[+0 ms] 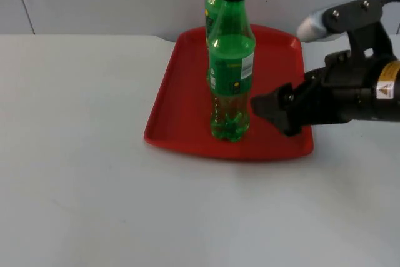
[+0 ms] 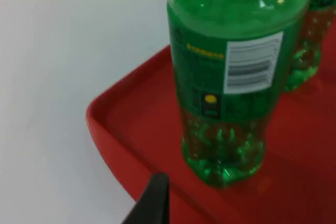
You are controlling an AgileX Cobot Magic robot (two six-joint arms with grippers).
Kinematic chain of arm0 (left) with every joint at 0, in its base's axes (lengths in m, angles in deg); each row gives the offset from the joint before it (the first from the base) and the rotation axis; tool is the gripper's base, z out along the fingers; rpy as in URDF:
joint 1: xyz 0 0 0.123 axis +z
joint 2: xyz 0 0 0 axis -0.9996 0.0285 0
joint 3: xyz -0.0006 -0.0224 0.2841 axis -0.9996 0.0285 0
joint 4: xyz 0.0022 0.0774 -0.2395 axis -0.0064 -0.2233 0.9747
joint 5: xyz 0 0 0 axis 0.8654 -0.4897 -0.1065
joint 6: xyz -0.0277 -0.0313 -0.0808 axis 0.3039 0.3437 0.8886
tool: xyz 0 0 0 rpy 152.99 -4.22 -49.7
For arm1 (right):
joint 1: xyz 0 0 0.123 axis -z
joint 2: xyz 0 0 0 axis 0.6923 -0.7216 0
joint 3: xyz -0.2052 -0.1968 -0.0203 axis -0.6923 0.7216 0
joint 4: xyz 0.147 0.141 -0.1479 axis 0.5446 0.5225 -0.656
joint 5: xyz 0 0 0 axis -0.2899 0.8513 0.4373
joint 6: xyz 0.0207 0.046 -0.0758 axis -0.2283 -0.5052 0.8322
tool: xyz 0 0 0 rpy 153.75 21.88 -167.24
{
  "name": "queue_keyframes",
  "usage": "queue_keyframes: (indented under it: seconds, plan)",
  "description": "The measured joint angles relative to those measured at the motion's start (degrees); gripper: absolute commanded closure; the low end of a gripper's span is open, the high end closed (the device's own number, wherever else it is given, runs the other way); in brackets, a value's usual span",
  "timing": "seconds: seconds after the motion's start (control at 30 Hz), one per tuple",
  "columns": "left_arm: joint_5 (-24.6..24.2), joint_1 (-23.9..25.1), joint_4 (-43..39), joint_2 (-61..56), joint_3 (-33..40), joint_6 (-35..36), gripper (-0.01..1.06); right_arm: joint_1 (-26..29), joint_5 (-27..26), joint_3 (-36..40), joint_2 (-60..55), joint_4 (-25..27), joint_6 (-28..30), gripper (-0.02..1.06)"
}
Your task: Place the bottle upright on the tray.
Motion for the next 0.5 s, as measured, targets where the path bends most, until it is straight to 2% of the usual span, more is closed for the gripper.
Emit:
queue_keyframes:
  seconds: [0.1,0.17,0.3,0.33,0.5]
  plan:
    - [0.00,0.00,0.00,0.00,0.00,0.00,0.00,0.00,7.92,0.00,4.27,-0.09,-1.07,0.17]
    - [0.00,0.00,0.00,0.00,0.00,0.00,0.00,0.00,9.88,0.00,5.43,-0.09,-1.64,0.17]
    - [0.00,0.00,0.00,0.00,0.00,0.00,0.00,0.00,19.34,0.00,9.21,-0.37,-5.31,0.17]
    - [0.00,0.00,0.00,0.00,0.00,0.00,0.00,0.00,19.34,0.00,9.21,-0.37,-5.31,0.17]
    - [0.00,0.00,0.00,0.00,0.00,0.00,0.00,0.00,30.18,0.00,12.41,-0.49,-9.73,0.17]
